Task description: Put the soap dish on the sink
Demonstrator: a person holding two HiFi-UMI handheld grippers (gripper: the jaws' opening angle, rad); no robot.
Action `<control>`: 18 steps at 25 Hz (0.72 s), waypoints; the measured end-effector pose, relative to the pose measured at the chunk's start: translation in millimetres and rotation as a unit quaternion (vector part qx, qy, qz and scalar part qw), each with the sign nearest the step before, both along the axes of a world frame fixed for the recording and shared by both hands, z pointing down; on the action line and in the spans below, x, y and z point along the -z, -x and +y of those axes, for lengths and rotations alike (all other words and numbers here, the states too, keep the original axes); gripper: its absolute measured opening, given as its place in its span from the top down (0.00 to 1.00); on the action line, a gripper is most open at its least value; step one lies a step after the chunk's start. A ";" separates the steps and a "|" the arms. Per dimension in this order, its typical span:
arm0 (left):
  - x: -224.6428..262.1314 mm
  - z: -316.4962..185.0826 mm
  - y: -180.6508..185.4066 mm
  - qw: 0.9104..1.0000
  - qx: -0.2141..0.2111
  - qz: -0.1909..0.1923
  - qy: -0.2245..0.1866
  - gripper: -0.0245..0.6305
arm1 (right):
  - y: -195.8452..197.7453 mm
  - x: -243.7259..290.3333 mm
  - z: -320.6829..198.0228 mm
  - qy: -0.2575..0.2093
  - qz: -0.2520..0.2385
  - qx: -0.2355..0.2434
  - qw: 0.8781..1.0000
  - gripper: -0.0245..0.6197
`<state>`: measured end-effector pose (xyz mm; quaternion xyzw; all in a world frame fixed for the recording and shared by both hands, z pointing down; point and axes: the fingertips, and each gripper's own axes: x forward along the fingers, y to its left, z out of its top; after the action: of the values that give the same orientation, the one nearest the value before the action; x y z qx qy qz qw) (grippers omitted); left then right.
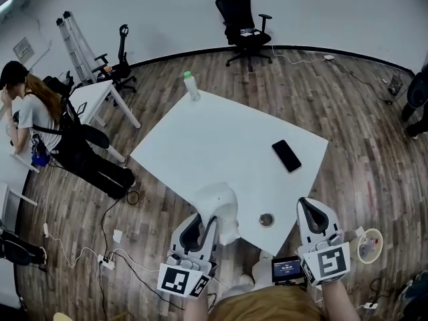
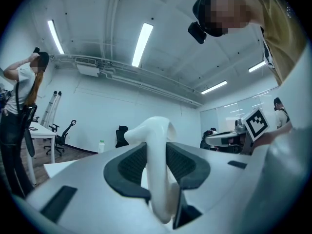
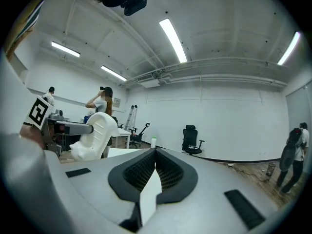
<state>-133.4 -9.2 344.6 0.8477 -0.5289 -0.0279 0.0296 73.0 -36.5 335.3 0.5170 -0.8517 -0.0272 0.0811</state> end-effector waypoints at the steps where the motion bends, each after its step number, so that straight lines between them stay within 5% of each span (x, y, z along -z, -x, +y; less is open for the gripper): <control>1: 0.4 -8.2 -0.7 1.000 0.003 -0.001 0.000 0.77 | 1.3 -0.3 -9.5 0.000 -0.001 0.005 1.000 0.95; 18: -8.6 -83.8 -14.9 1.000 0.019 0.000 0.018 0.77 | 1.8 -11.2 -87.9 0.023 -0.036 0.042 0.998 0.95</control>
<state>-118.5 -93.0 353.2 0.8366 -0.5457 -0.0190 0.0440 71.2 -124.4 346.6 0.4797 -0.8753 0.0075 0.0609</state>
